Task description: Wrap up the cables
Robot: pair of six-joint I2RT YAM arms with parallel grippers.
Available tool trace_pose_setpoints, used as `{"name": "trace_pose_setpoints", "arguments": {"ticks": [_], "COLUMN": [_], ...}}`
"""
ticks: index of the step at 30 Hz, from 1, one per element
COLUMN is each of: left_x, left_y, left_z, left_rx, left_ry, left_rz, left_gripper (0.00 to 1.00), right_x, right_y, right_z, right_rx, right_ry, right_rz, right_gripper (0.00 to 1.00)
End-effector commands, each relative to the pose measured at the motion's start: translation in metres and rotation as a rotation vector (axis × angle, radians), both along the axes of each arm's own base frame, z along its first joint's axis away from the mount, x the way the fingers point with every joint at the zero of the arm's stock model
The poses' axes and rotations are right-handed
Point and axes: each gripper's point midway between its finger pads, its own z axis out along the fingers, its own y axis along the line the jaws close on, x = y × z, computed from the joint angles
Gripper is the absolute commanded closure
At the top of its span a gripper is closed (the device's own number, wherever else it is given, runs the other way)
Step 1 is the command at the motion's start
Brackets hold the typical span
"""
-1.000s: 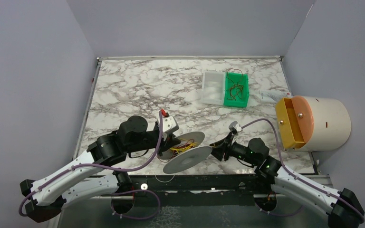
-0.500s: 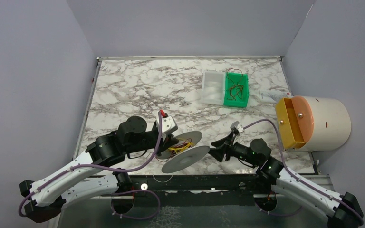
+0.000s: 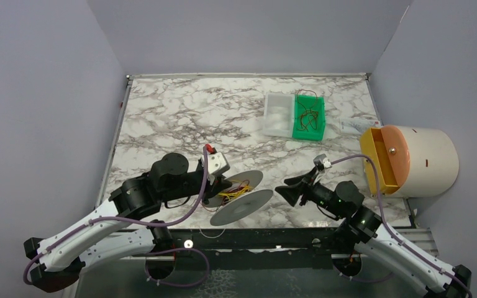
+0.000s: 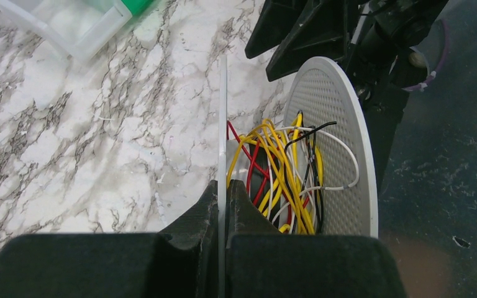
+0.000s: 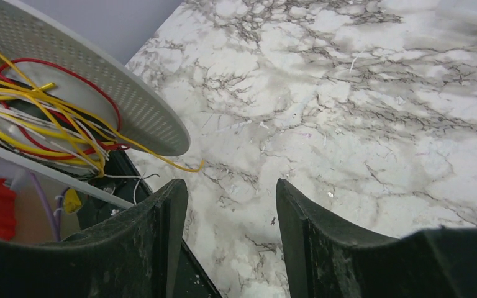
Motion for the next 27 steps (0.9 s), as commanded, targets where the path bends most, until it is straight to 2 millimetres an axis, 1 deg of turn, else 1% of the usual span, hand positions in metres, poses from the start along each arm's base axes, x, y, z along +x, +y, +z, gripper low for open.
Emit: {"name": "trace_pose_setpoints", "arguments": {"ticks": [1,6,8,11,17,22,27], "left_x": [-0.015,-0.028,-0.032,-0.039,-0.049,-0.055,-0.061], "left_y": [-0.002,0.0,0.002,0.002,0.0,-0.004,-0.009], "left_z": [0.053,0.063,0.066,0.068,0.064,0.07,0.077], "left_rx": [-0.149,-0.181,-0.191,-0.196,-0.192,-0.241,-0.278], "left_ry": [-0.078,-0.101,-0.116,-0.14,-0.208,-0.287,-0.329], "left_rz": [-0.082,-0.148,-0.171,-0.219,-0.315,-0.381,-0.427], "left_gripper": [1.0,1.0,1.0,1.0,1.0,1.0,1.0], "right_x": [0.002,-0.021,-0.033,-0.048,-0.076,-0.092,-0.098], "right_y": [-0.008,0.006,0.012,0.018,0.026,0.03,0.03], "right_z": [-0.004,-0.009,-0.008,-0.002,0.011,0.02,0.031], "right_rx": [-0.004,0.036,0.07,0.117,0.192,0.277,0.363], "right_ry": [0.109,0.254,0.304,0.371,0.46,0.535,0.561], "right_rz": [-0.065,0.046,0.104,0.169,0.317,0.402,0.434], "right_gripper": [0.41,0.43,0.43,0.43,0.43,0.43,0.42]}}
